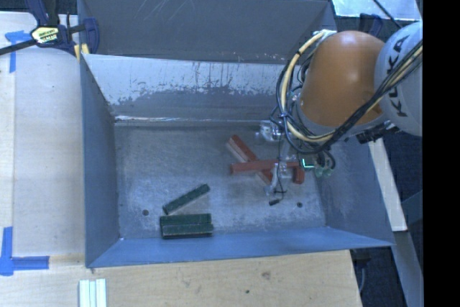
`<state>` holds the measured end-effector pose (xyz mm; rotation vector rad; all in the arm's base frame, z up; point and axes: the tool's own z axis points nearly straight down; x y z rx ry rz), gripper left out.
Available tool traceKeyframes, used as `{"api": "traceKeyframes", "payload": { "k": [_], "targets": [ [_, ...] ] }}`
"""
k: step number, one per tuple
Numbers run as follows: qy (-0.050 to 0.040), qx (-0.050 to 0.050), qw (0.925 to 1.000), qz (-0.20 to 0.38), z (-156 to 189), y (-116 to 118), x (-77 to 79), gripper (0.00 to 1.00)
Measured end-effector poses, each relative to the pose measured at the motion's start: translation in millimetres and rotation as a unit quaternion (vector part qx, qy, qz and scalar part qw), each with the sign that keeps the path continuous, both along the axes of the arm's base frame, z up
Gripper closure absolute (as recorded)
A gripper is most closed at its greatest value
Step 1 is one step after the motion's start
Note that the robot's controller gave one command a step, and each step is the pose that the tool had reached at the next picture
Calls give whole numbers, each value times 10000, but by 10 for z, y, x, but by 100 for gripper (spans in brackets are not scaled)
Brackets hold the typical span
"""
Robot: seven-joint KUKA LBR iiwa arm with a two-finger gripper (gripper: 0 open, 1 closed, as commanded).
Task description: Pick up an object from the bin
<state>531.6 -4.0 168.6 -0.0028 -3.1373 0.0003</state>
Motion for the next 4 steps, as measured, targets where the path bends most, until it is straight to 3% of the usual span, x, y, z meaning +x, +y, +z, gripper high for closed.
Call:
{"api": "traceKeyframes", "payload": {
  "k": [1,2,3,4],
  "targets": [
    [-38,0,10000,0,37,0,19,0],
    [-73,6,9983,-583,-289,-386,378,0],
    [-28,-8,9981,-615,-330,-480,513,0],
    [-42,-1,9929,-1190,-339,-411,467,0]
  ]
}}
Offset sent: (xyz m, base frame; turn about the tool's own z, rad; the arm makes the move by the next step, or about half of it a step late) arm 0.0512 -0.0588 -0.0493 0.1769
